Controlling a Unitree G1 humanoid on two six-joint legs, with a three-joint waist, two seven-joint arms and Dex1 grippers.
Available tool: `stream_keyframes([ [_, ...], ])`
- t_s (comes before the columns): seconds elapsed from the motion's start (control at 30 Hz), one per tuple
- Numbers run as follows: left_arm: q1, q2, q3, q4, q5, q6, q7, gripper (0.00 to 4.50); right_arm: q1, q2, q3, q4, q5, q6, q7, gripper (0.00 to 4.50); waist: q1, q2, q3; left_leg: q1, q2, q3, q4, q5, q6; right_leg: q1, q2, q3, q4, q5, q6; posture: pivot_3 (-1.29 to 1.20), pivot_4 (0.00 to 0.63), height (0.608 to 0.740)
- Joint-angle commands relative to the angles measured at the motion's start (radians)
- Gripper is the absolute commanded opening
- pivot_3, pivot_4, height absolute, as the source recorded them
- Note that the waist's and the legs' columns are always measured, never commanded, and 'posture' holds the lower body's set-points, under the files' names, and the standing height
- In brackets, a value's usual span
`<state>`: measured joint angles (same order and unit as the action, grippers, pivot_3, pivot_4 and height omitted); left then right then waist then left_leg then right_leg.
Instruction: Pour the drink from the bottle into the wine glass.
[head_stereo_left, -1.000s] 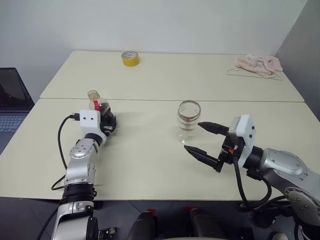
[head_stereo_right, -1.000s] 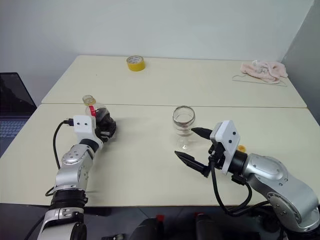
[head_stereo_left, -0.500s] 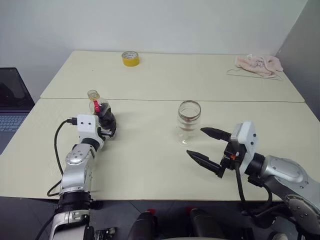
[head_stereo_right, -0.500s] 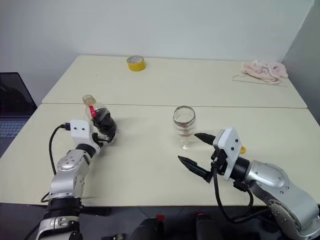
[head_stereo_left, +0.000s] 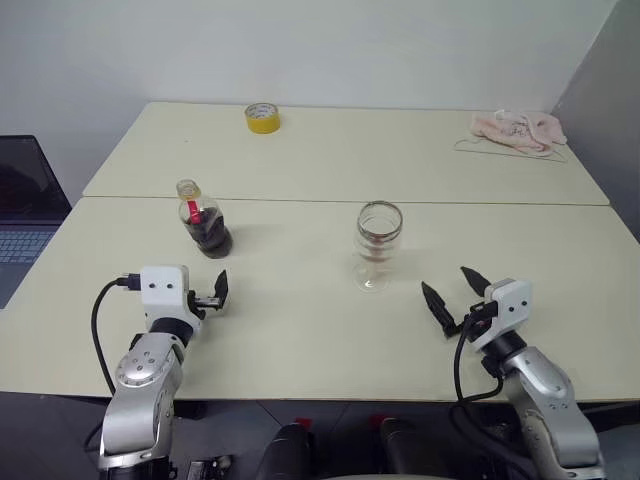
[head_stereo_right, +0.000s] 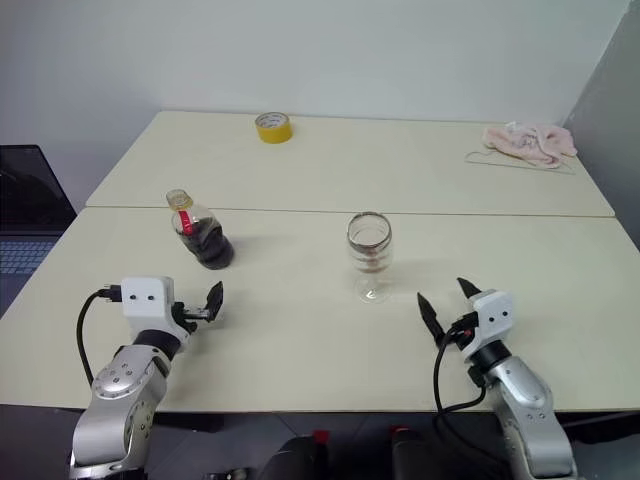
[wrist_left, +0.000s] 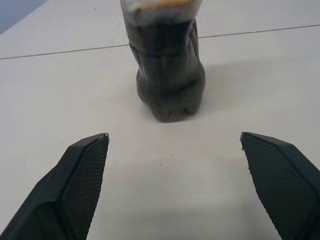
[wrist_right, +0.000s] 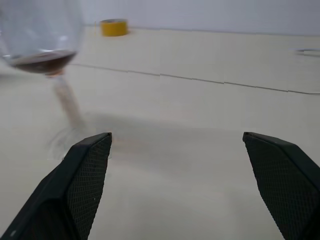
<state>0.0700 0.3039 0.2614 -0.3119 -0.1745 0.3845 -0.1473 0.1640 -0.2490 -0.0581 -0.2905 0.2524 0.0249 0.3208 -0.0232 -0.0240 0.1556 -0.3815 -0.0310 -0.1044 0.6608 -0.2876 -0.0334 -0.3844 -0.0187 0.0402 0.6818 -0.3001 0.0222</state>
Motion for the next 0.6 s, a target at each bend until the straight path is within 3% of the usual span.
stream_keyframes([
  [0.03,0.026,-0.019,-0.003,-0.075,0.018,-0.064,0.013,4.45,0.039,0.016,-0.043,0.019,-0.032,-0.135,-0.012,4.50,0.001,0.000,0.000,0.000,0.000,0.000,0.000,0.000,0.000,0.000,0.000,0.000,0.000,0.000,0.000,0.00,0.150,0.740],
  [0.6,0.076,-0.053,-0.019,-0.094,0.016,-0.107,0.006,4.45,0.123,0.051,-0.054,-0.006,0.027,-0.120,0.012,4.50,0.000,0.003,-0.001,0.001,0.000,0.000,0.000,0.000,0.000,0.002,0.000,0.000,0.000,0.000,0.000,0.00,0.150,0.740],
])
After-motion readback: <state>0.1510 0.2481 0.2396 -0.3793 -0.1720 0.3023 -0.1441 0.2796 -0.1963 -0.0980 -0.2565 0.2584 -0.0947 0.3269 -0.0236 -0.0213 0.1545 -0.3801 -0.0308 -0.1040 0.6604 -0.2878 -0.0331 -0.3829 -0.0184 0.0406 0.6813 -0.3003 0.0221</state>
